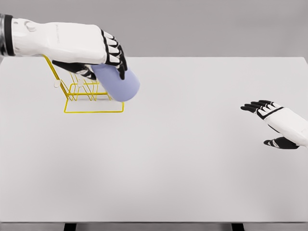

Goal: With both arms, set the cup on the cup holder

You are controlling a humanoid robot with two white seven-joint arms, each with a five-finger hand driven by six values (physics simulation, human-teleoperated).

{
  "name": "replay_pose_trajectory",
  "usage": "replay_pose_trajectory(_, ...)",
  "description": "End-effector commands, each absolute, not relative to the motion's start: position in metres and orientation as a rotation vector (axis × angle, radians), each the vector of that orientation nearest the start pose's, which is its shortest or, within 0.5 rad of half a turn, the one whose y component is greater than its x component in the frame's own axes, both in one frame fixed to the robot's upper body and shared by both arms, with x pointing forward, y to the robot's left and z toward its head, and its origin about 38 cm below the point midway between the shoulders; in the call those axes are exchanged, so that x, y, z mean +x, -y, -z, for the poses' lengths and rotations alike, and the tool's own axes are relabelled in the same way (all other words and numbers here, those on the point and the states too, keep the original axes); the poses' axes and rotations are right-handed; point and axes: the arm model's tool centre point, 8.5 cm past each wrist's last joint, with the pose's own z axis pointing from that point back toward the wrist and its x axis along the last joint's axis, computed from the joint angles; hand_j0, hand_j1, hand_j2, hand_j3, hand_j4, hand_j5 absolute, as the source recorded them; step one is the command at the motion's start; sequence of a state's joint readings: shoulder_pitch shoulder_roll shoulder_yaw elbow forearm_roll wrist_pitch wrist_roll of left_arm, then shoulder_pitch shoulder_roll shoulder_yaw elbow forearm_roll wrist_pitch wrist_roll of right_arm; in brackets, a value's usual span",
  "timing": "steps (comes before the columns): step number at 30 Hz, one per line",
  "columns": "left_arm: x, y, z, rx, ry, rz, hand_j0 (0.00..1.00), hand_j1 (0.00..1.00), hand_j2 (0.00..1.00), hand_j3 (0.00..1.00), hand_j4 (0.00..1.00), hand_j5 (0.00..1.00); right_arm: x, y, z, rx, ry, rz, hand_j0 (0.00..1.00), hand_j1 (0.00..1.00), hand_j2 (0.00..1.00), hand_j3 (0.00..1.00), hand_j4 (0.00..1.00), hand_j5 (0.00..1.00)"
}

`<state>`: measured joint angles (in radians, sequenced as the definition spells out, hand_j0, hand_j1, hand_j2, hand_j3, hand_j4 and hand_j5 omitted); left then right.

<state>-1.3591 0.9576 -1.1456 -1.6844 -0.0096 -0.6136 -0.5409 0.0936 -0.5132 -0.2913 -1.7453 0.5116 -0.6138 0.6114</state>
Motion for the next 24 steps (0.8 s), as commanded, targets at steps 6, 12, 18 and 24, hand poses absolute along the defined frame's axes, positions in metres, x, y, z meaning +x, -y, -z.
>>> replay_pose_trajectory(6, 0.409, -0.226, -0.405, -0.423, -1.878, -2.702, 0.62, 0.62, 0.62, 0.62, 0.62, 0.62, 0.316, 0.380, -0.171, -0.584, 1.505, -1.572, 1.00, 1.00, 1.00, 1.00, 1.00, 1.00)
replay_pose_trajectory(12, 0.410, -0.241, -0.406, -0.477, -1.870, -2.732, 0.62, 0.62, 0.62, 0.62, 0.62, 0.62, 0.316, 0.380, -0.171, -0.584, 1.505, -1.572, 1.00, 1.00, 1.00, 1.00, 1.00, 1.00)
replay_pose_trajectory(18, 0.417, -0.248, -0.400, -0.495, -1.871, -2.767, 0.62, 0.62, 0.62, 0.62, 0.62, 0.62, 0.316, 0.380, -0.171, -0.584, 1.505, -1.572, 1.00, 1.00, 1.00, 1.00, 1.00, 1.00)
replay_pose_trajectory(24, 0.423, -0.256, -0.394, -0.505, -1.884, -2.798, 0.62, 0.62, 0.62, 0.62, 0.62, 0.62, 0.316, 0.380, -0.171, -0.584, 1.505, -1.572, 1.00, 1.00, 1.00, 1.00, 1.00, 1.00)
